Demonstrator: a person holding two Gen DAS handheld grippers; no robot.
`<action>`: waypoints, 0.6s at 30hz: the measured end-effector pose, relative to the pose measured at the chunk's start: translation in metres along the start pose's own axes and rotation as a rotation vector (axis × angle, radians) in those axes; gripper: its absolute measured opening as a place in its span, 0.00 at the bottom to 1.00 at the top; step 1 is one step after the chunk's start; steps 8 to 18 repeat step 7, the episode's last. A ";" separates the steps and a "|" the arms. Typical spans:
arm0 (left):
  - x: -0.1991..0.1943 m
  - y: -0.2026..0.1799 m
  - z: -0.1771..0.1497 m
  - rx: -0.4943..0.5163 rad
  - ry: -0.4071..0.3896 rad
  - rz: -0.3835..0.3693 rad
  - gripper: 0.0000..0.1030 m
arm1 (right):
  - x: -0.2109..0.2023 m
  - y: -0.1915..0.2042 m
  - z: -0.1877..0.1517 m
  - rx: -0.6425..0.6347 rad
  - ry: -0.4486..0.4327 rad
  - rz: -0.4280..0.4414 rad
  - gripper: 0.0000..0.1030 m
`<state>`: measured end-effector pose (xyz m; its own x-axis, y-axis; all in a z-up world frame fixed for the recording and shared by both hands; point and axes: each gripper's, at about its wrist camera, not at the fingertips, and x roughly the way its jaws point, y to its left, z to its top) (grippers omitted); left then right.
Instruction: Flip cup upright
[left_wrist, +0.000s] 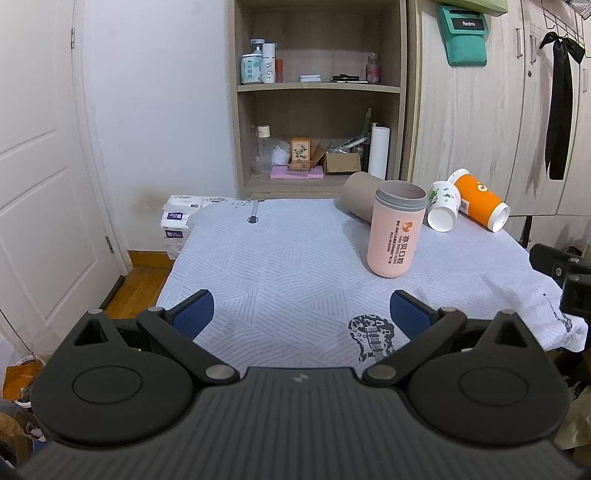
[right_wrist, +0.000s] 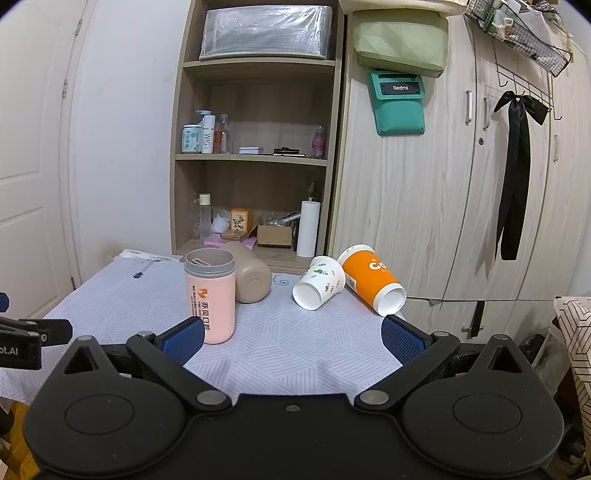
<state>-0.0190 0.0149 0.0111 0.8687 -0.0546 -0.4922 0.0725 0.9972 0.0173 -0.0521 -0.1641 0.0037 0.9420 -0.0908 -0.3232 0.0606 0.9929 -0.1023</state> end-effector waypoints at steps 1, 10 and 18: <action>0.000 0.000 0.000 0.002 -0.003 0.001 1.00 | 0.000 0.000 0.000 0.000 -0.001 0.000 1.00; -0.002 -0.001 -0.001 0.008 -0.007 0.003 1.00 | 0.000 -0.002 -0.001 0.003 0.000 -0.004 1.00; -0.002 -0.001 -0.001 0.008 -0.007 0.003 1.00 | 0.000 -0.002 -0.001 0.003 0.000 -0.004 1.00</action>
